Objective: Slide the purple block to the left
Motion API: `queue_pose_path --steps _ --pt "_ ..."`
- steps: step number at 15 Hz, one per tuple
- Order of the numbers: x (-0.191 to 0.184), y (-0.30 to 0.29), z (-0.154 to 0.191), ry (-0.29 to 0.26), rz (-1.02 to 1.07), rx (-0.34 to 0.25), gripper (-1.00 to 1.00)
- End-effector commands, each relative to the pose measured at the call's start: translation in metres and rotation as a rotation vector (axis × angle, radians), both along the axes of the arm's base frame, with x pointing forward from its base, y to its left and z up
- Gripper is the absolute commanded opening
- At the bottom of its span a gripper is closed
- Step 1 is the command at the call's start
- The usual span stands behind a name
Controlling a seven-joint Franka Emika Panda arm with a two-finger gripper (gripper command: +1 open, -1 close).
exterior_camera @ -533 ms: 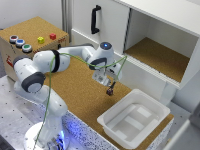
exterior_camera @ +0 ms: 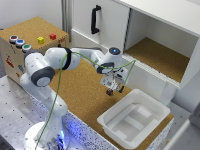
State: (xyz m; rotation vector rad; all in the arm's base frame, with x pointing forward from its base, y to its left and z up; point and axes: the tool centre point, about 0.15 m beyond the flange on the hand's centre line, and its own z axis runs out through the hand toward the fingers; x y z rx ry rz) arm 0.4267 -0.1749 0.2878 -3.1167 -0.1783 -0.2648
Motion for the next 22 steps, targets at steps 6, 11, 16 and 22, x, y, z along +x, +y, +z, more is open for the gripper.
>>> queue_pose_path --steps 6,11,16,22 --pt "0.043 -0.012 -0.065 0.041 -0.089 0.048 -1.0" --pt "0.03 -0.01 -0.072 0.008 -0.109 0.039 -1.0" --pt "0.012 -0.011 -0.079 0.008 -0.125 0.046 -1.0" --pt "-0.006 0.005 -0.079 -0.011 -0.092 0.047 -1.0"
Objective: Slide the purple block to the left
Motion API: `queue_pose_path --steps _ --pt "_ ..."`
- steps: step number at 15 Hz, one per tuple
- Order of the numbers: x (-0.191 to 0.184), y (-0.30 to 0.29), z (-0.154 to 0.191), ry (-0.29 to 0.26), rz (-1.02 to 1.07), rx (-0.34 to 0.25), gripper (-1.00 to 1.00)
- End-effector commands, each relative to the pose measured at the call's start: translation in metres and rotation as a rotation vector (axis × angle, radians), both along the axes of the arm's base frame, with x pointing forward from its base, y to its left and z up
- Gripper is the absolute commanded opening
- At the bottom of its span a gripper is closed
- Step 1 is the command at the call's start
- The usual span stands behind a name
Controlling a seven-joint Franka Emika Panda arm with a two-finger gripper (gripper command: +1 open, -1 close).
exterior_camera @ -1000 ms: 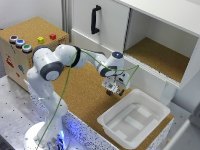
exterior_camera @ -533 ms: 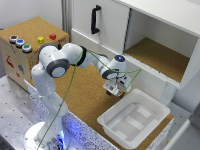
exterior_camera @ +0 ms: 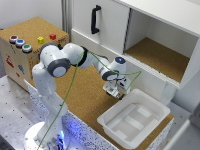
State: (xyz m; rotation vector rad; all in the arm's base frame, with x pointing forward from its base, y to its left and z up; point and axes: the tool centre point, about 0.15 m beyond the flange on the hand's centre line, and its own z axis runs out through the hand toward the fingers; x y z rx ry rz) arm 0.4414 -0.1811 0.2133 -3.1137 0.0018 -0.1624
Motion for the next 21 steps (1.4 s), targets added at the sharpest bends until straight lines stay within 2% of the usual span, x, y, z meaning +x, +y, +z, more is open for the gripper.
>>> queue_pose_path --steps 1,7,12,17,21 --pt "-0.024 0.016 -0.004 -0.086 0.033 0.017 -1.0" --pt "-0.036 0.046 -0.002 -0.109 0.124 0.01 -1.0" --pt "-0.011 0.053 -0.004 -0.153 0.094 -0.014 -1.0" --pt "0.002 0.07 -0.019 -0.138 0.155 -0.025 -1.0" --pt "0.004 0.104 -0.01 -0.117 0.224 0.043 -1.0"
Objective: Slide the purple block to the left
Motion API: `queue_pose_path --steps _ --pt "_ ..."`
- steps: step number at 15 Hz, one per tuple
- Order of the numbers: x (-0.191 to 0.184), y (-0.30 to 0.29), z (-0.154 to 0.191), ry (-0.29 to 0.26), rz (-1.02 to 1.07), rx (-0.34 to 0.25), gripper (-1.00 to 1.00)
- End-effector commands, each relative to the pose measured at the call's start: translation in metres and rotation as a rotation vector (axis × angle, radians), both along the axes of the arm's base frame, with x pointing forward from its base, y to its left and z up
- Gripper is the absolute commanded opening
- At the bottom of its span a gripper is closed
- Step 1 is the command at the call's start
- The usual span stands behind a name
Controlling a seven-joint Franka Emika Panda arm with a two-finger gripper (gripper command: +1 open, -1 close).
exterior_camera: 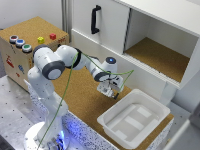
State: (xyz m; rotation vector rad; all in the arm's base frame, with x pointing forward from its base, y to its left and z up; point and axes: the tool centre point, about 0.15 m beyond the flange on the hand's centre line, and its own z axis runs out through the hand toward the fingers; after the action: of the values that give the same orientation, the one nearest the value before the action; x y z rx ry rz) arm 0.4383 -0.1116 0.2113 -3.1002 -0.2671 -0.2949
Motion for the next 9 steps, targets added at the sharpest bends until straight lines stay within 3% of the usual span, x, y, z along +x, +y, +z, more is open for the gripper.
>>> queue_pose_path --steps 1,9 --pt "0.005 0.043 -0.007 -0.014 0.072 0.065 -1.0" --pt "-0.019 0.109 -0.003 0.071 0.181 0.127 -1.0"
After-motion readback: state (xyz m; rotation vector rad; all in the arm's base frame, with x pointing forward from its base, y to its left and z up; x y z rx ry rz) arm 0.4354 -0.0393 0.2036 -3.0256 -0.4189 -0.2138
